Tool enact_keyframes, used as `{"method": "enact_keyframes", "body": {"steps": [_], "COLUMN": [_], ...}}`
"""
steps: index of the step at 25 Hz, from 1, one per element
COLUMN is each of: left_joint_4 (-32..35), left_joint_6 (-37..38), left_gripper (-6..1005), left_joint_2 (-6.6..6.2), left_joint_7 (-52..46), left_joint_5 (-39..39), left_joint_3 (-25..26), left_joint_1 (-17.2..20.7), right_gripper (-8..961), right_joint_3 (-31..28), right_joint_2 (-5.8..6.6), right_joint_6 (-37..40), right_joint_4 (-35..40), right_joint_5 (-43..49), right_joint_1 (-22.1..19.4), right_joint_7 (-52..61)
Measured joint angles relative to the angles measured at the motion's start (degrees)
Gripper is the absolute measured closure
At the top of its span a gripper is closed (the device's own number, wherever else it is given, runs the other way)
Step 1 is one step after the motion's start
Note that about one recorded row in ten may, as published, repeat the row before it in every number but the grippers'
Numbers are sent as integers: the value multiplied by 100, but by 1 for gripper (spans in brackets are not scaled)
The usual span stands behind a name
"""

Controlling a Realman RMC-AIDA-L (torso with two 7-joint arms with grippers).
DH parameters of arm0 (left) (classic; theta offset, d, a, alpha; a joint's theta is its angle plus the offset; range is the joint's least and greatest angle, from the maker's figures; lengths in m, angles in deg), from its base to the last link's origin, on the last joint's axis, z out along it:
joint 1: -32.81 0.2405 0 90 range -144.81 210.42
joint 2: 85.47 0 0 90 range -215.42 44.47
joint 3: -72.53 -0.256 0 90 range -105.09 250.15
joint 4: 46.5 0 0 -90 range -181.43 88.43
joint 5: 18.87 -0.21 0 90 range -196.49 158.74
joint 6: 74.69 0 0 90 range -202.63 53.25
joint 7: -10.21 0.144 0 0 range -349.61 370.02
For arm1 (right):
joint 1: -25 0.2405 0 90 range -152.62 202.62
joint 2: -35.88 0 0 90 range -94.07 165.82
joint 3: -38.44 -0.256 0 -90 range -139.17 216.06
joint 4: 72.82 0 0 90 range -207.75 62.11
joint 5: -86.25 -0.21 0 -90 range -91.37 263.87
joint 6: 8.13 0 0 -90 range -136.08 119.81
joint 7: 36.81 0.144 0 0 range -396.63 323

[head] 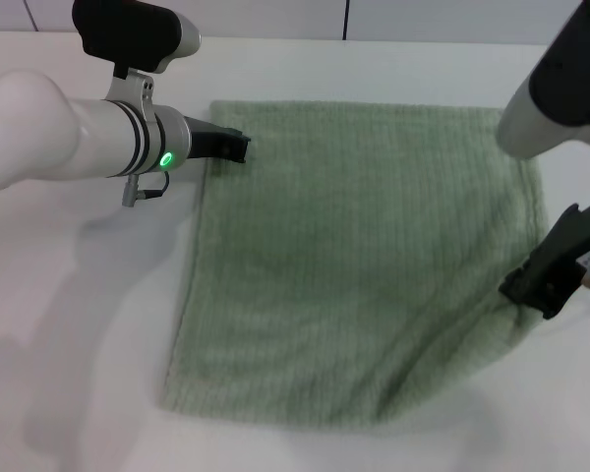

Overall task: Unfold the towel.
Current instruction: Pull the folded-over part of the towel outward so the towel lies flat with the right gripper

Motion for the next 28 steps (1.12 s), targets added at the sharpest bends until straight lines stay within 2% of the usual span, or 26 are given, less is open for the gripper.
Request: {"method": "enact_keyframes", "body": {"steps": [28], "left_joint_4": [-26], "left_joint_6": [9], "left_gripper": [1000], "left_joint_2": [1], "left_joint_7": [11], "left_joint_5": [-12], "left_joint_3": [8], "left_joint_1": [-30], "right_gripper": [934], "right_joint_3": [97], "right_joint_2": [-18], "right_joint_6": [10], "right_joint_4": [408], "right_joint_5": [-11], "right_joint_1": [-106], "right_joint_7": [27]}}
